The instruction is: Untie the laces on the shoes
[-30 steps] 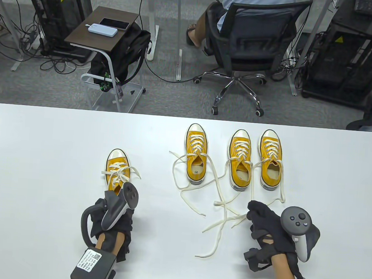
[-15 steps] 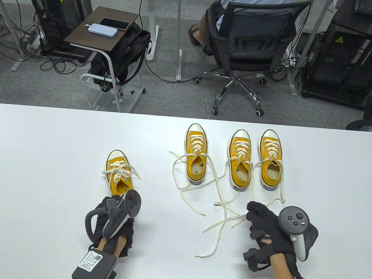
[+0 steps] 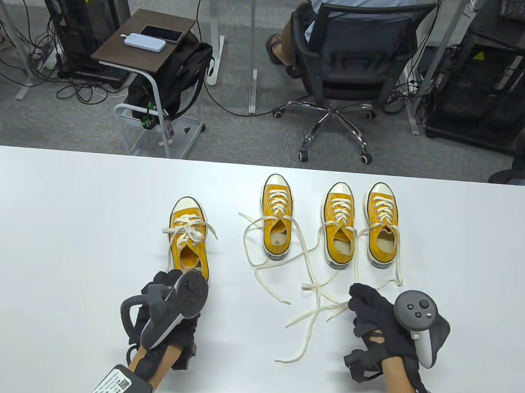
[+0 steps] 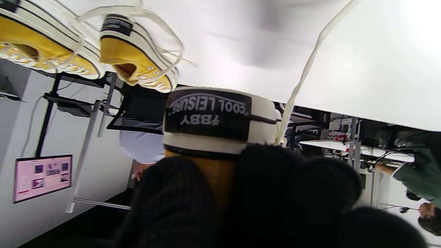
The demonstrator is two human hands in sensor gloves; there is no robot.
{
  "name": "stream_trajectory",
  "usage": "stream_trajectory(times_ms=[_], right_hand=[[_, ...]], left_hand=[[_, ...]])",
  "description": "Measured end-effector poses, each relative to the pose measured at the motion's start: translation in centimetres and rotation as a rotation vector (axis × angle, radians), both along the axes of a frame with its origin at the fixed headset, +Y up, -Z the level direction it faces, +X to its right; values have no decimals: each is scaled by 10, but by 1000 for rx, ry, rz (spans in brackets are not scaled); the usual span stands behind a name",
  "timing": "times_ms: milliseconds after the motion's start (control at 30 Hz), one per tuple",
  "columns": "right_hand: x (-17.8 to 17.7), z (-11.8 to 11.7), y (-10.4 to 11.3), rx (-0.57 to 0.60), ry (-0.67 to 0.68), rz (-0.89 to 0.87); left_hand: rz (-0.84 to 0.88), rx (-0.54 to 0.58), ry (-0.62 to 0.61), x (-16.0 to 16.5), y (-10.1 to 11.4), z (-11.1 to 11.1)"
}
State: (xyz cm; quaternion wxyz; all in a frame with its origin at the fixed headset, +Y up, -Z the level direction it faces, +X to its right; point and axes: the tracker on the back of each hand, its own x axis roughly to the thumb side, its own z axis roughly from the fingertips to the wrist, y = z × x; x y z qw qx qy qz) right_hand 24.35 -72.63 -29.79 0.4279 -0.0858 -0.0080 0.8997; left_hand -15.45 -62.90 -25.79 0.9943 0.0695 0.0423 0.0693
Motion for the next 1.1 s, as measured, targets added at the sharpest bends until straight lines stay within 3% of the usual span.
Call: stream_trajectory(times_ms=[200, 400, 700, 1100], right_hand=[[0, 0, 0, 2, 0, 4], [1, 0, 0, 1, 1, 4], [0, 0, 0, 4, 6, 9], [-3, 0, -1, 1, 16, 30]], left_hand=[[-41, -3, -108, 28, 21, 28], [-54, -20, -215, 52, 23, 53], [-161, -83, -330, 83, -2, 74], [-196, -168, -396, 94, -38, 63]])
